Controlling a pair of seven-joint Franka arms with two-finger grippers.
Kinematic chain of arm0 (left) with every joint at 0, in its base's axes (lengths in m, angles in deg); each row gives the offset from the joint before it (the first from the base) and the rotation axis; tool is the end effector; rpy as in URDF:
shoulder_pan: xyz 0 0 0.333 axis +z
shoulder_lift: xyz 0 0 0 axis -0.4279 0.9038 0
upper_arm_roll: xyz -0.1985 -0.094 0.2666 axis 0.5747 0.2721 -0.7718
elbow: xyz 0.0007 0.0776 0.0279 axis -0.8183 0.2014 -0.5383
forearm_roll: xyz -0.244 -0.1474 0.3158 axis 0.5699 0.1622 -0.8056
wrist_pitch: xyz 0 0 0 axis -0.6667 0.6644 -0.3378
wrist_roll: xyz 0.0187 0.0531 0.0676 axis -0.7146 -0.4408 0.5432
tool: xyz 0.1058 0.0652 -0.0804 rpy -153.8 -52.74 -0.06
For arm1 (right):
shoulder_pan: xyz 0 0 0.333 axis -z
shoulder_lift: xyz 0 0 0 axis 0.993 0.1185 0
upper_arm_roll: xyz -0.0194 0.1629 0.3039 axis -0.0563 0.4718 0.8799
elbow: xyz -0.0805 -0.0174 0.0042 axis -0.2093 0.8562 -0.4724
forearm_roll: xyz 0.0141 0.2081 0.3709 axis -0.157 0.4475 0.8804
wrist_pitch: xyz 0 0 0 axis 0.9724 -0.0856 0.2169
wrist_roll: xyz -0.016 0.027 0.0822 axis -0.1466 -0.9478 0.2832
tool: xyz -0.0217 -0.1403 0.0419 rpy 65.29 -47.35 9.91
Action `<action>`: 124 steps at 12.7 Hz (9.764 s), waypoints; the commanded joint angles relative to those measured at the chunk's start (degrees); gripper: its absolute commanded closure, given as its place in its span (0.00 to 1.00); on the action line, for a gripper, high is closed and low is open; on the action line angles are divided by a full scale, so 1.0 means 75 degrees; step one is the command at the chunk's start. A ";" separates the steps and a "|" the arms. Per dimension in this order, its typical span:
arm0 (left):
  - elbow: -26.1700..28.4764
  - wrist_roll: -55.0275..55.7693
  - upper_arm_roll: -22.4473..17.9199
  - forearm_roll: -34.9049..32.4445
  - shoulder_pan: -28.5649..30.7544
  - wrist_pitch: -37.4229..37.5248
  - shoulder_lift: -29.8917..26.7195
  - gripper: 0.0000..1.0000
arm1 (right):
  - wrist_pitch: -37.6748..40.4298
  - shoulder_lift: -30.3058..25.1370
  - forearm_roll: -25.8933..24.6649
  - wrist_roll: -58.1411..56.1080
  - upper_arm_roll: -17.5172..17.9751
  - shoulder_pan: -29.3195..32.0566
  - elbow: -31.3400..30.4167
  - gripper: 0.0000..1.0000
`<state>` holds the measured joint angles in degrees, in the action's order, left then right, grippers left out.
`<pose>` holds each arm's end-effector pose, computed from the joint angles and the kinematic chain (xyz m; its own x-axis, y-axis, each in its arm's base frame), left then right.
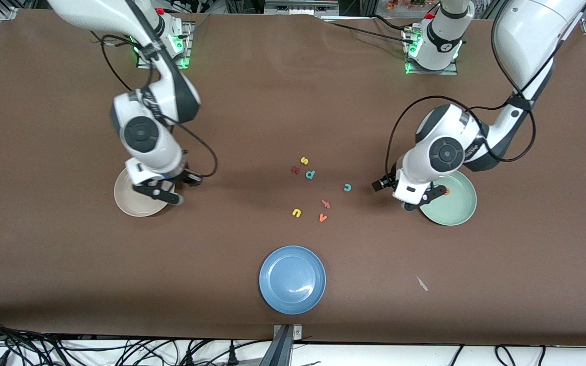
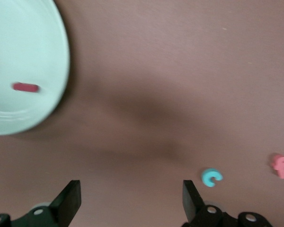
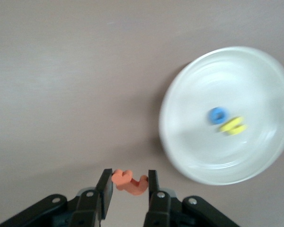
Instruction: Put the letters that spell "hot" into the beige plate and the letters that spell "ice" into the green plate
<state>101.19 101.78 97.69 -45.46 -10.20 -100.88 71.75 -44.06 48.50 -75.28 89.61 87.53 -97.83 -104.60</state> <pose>0.6023 -0.2423 0.2215 0.8614 0.4705 -0.1913 0.4762 -0.8792 -0.0181 0.6118 0.1913 0.2645 0.9701 -0.2409 -0.0291 -0.2359 -0.9644 0.1193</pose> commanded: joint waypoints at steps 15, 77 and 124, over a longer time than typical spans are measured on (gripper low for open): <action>-0.0027 0.1724 -0.0179 -0.1001 -0.0659 -0.1249 0.0830 0.06 | 0.1763 -0.1735 0.0504 -0.2066 -0.0520 0.0288 0.0261 0.00; 0.0007 -0.2959 0.1708 -0.1162 0.3312 0.2407 0.0185 1.00 | 0.5730 -0.1653 0.1056 -0.4801 -0.1481 0.0569 0.4004 0.00; -0.3127 -0.8448 -0.5064 0.1706 -0.2074 0.4697 -0.2425 0.00 | 0.5718 -0.1653 0.1044 -0.4789 -0.1504 0.0580 0.4004 0.00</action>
<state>68.50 38.71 63.45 -34.14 -22.10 -59.82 58.54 -2.20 35.76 -66.84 53.08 76.13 -93.62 -75.77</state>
